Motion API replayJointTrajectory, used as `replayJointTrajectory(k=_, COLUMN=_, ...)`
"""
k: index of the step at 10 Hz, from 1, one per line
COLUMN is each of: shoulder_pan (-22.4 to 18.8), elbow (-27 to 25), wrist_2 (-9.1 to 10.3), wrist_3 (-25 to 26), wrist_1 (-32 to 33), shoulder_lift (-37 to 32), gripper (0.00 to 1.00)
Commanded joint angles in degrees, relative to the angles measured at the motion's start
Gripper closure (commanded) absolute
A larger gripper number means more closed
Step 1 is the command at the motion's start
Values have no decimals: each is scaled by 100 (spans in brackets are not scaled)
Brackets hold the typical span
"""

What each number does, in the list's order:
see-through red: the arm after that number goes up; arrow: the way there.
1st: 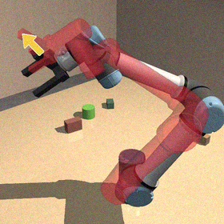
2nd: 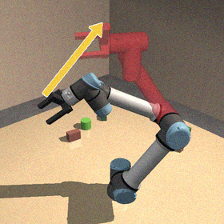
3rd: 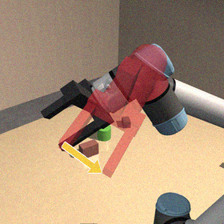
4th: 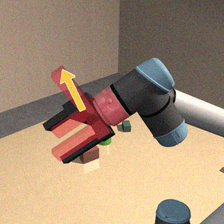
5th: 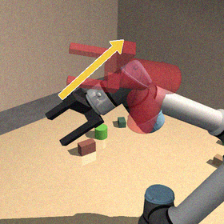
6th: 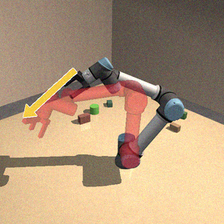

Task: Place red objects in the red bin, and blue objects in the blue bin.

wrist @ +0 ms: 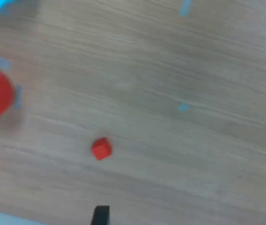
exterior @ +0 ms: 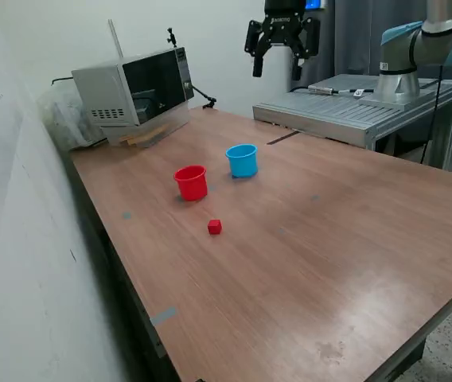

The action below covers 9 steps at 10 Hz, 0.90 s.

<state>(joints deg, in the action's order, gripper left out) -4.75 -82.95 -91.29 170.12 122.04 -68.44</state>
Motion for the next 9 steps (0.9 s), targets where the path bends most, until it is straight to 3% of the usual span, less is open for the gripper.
replayJointTrajectory(k=1, shoulder_pan=-368, elbow=533, wrist_2=-12, wrist_3=1126, wrist_1=-14, shoulder_lift=829, gripper=0)
replayJointTrajectory(k=5, shoulder_pan=-395, elbow=1060, wrist_2=-231, wrist_3=2066, wrist_1=460, shoulder_lift=1999, gripper=0)
replayJointTrajectory(k=7, shoulder_pan=-369, elbow=1508, wrist_2=-232, wrist_3=2174, wrist_1=461, shoulder_lift=2499, gripper=0)
replayJointTrajectory(k=9, shoulder_pan=-203, elbow=1799, wrist_2=-232, wrist_3=2603, wrist_1=461, shoulder_lift=2808, gripper=0)
